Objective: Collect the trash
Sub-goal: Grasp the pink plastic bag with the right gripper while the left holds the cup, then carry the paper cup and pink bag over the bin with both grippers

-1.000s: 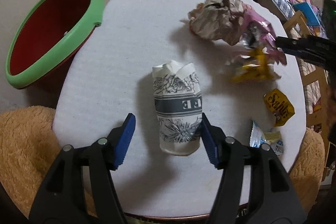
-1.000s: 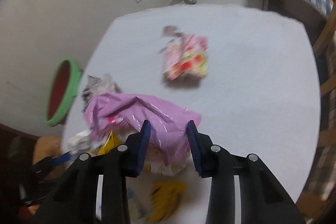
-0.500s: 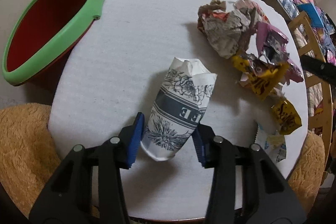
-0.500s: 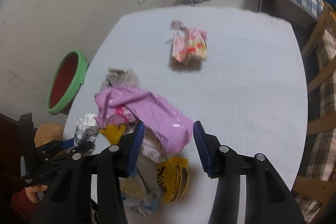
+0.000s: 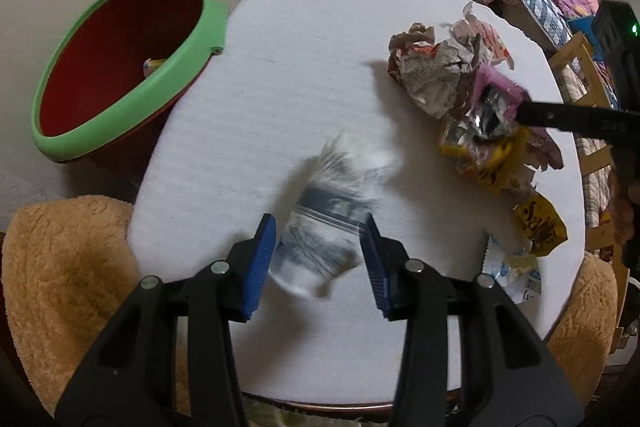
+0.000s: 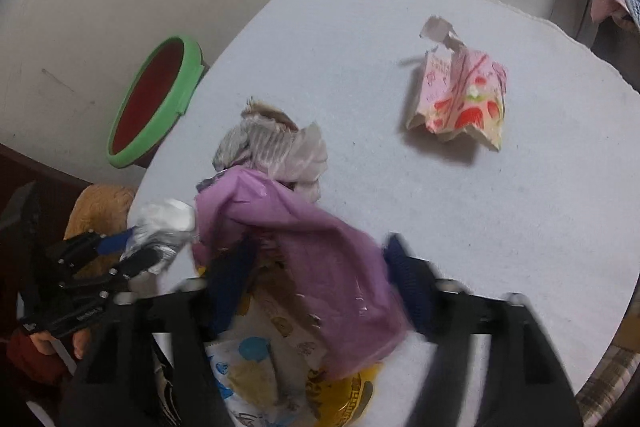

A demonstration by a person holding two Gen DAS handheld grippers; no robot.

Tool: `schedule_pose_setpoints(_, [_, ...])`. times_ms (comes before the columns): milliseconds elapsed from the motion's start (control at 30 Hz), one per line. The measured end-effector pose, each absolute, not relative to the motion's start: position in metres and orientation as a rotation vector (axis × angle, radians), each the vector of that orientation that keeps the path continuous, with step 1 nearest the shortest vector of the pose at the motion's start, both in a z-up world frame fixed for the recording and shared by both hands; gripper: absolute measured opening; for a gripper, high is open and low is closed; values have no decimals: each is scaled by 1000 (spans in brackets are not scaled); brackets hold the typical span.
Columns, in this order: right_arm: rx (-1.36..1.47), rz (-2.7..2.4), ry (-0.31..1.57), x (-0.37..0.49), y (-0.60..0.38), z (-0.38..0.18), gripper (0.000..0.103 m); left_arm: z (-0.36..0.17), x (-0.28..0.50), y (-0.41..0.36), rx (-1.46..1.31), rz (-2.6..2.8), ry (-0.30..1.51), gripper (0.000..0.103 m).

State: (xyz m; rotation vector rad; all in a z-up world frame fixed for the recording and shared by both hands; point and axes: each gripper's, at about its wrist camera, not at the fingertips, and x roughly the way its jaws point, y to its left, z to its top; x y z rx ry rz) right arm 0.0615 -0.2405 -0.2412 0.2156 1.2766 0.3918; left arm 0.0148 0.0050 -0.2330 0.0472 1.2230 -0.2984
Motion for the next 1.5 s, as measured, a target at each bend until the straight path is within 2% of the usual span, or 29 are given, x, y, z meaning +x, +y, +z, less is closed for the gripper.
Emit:
schedule_pose_setpoints(67, [268, 393, 1254, 55, -247, -240, 47, -232, 15, 8, 42, -292, 1222, 41])
schedule_pose_setpoints(133, [319, 377, 1215, 47, -254, -233, 39, -232, 16, 8, 38, -286, 1220, 39])
schedule_pose_setpoints(300, [386, 312, 1111, 29, -266, -201, 37, -228, 19, 6, 52, -282, 1202, 35])
schedule_pose_setpoints(633, [427, 168, 927, -2, -248, -150, 37, -247, 20, 0, 82, -302, 1258, 39])
schedule_pose_setpoints(733, [443, 161, 906, -3, -235, -143, 37, -248, 19, 2, 60, -316, 1269, 31])
schedule_pose_setpoints(1133, [467, 190, 895, 1, -192, -132, 38, -183, 33, 37, 22, -177, 1061, 31])
schedule_pose_setpoints(1500, [416, 236, 910, 20, -151, -128, 38, -154, 41, 73, 12, -83, 970, 31])
